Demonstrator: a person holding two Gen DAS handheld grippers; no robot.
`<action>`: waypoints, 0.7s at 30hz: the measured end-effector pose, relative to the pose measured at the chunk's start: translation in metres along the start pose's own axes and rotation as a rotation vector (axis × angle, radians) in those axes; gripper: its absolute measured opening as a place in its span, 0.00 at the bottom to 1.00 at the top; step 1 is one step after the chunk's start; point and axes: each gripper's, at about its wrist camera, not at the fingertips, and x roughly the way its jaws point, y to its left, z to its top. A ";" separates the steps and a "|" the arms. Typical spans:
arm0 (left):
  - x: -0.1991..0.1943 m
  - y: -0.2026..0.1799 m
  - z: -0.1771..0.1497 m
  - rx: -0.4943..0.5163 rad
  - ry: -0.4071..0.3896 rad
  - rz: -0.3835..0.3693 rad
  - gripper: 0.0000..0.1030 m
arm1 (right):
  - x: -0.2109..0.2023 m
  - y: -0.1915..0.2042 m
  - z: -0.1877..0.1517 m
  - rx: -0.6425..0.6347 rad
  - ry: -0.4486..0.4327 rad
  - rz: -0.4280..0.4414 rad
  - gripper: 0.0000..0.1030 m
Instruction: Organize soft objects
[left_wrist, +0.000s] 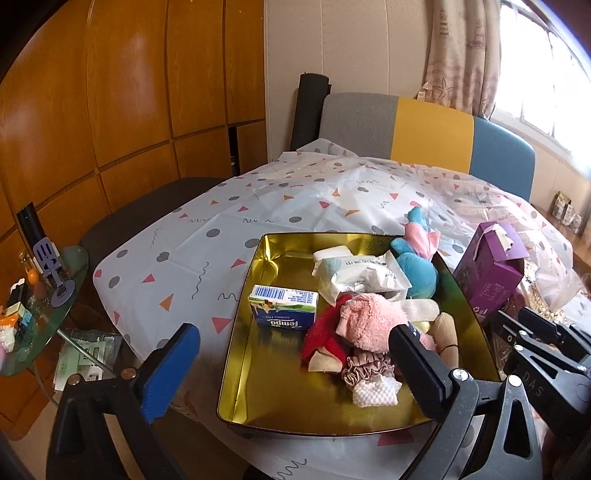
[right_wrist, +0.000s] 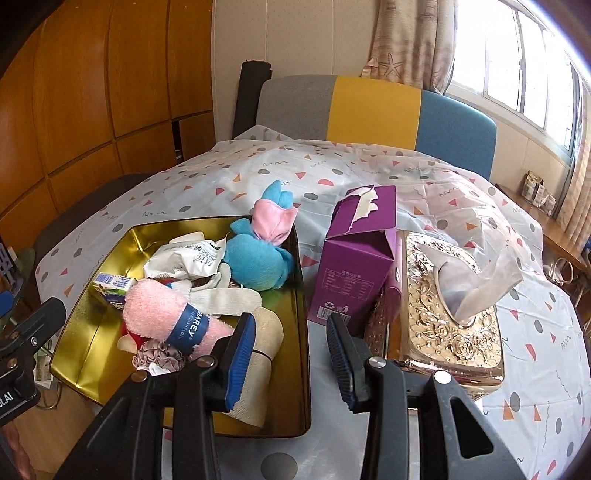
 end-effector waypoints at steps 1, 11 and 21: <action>0.001 -0.001 0.000 0.003 0.003 0.001 1.00 | 0.001 -0.001 0.000 0.002 0.003 0.001 0.39; 0.000 -0.002 -0.001 0.004 0.003 0.003 1.00 | 0.001 0.001 -0.002 -0.002 0.006 0.004 0.39; 0.001 -0.004 -0.002 0.016 0.006 0.023 1.00 | 0.002 0.001 -0.002 -0.005 0.011 0.006 0.39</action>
